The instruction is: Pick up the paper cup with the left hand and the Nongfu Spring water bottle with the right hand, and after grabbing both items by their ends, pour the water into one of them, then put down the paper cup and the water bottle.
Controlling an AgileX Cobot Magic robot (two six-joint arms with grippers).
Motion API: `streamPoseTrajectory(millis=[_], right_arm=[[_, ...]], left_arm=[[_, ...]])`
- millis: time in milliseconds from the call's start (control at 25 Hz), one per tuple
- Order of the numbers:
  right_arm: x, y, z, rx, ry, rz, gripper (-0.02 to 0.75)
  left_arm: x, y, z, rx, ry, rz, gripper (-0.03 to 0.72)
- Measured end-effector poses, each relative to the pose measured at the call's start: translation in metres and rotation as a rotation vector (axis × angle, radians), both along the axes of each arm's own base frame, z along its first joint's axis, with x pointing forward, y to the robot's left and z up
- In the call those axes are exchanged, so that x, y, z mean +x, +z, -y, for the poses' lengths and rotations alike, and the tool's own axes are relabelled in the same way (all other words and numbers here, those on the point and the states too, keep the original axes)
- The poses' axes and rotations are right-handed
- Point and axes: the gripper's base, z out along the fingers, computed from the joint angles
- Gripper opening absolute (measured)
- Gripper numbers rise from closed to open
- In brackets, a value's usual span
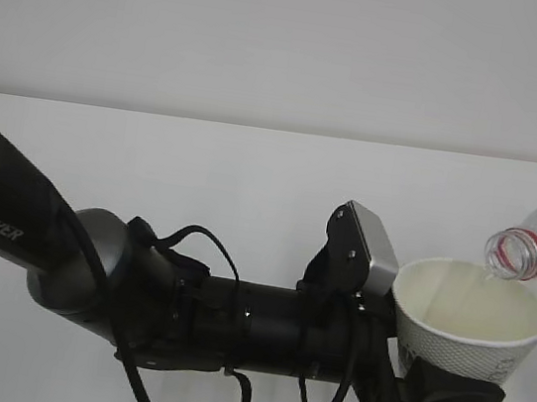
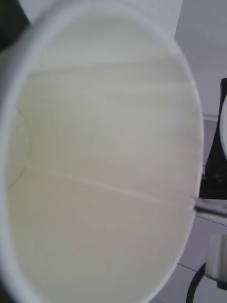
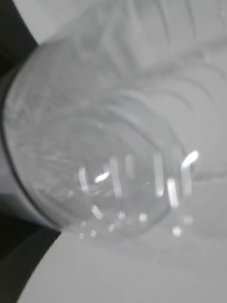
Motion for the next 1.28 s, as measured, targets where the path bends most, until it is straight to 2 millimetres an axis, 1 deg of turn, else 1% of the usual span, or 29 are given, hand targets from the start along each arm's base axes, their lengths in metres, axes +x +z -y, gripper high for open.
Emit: streamPoseTrajectory(millis=[1280], right_arm=[[0.0000, 0.0002, 0.0000, -0.020, 0.006, 0.003, 0.449]], left_arm=[[0.0000, 0.0000, 0.0000, 0.000, 0.000, 0.000, 0.549]])
